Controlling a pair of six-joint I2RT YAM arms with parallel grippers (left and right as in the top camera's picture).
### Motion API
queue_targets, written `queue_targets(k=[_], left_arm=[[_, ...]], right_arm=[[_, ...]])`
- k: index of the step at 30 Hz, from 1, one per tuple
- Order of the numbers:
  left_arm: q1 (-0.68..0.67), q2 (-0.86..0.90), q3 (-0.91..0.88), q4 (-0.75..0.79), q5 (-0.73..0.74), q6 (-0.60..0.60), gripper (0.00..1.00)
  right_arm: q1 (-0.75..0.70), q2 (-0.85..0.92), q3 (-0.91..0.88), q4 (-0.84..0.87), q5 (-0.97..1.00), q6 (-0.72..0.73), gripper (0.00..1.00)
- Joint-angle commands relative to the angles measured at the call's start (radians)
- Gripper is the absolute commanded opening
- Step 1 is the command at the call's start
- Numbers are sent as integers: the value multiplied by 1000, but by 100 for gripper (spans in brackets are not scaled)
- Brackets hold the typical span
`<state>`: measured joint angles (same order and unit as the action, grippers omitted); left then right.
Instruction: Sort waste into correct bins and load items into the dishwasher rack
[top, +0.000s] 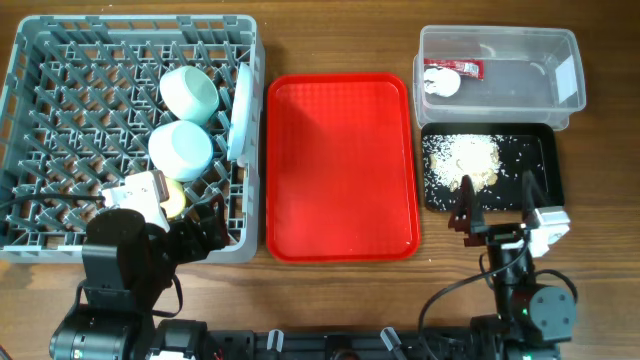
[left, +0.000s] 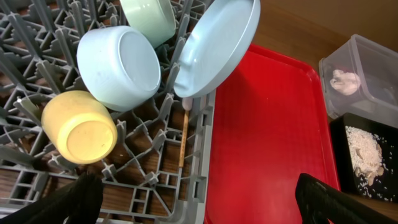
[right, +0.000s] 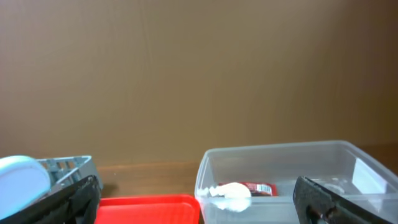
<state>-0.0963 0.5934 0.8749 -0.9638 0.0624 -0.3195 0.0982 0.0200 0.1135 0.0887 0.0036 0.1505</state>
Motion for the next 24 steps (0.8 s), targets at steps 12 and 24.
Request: queue_targets(k=[12,24], left_arm=[[-4,-3,-6,3,15,17,100],[-4,-3,-6,3,15,17,100]], right_arm=[[-34,-15,-108,-87,-69,-36,100],[-34,-11,-108,-87,-69,-36,100]])
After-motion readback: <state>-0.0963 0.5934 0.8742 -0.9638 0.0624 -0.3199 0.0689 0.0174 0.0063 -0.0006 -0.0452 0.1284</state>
